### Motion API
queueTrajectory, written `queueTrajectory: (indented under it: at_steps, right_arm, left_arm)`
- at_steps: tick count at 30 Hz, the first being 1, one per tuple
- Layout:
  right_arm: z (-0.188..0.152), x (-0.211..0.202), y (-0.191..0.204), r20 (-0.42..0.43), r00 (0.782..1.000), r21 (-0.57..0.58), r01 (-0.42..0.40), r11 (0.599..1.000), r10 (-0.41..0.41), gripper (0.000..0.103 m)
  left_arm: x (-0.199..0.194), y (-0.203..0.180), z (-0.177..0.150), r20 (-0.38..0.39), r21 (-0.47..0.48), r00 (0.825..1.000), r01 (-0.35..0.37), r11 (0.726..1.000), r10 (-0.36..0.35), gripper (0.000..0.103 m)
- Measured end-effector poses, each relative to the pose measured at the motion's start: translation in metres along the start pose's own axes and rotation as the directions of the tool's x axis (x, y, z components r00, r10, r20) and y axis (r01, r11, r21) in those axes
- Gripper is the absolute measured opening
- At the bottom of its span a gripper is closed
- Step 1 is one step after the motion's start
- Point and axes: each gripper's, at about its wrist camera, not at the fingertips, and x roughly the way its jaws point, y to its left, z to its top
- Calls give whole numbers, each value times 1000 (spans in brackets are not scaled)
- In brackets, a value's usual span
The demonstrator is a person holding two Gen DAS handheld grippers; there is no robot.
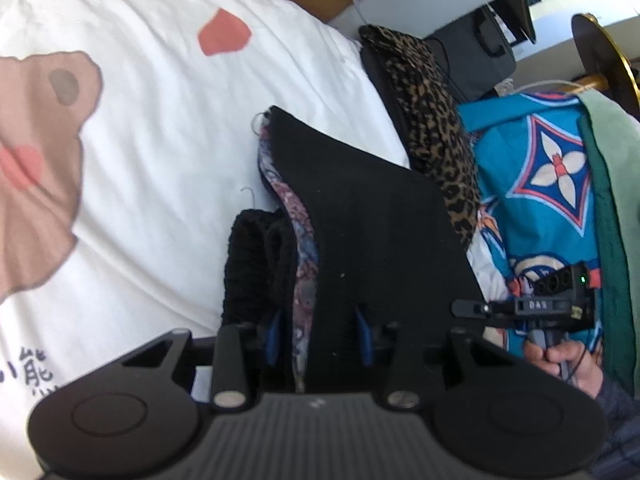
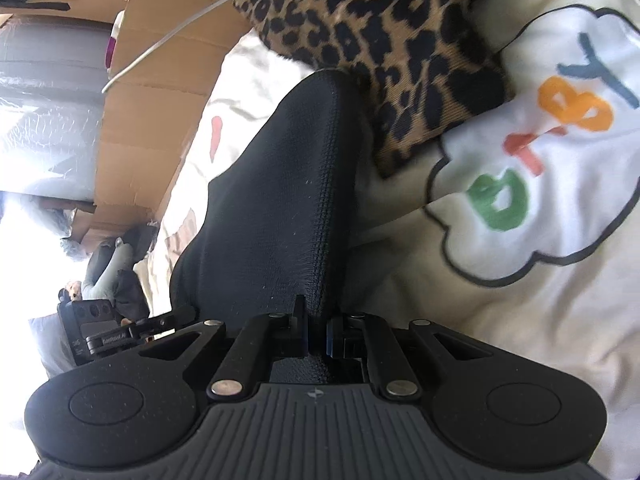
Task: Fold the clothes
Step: 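Close both grippers on the folded shorts stack edge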
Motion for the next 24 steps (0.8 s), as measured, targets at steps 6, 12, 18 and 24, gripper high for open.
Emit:
queueTrajectory:
  at_steps: [6,12,18,24]
  right_arm:
    - [1,6,-17,17,1000,37,14,999,-15,15]
    - [3,9,-13,7,1000,1,26,1000,-26,34]
    - [9,11,-7,4,999,-25,47,999,-47,34]
    - [10,17,-5,3,999,-27,50,998,-50,34]
  left_arm:
    - [3,-12,8,-19,57,997,-73,996,74,46]
    - [8,-3,25,-34,82,998,-51,995,54,63]
    - [6,14,41,-17,49,1000,-26,998,27,68]
    - [10,23,37,-3,24,1000,-17,1000,17,85]
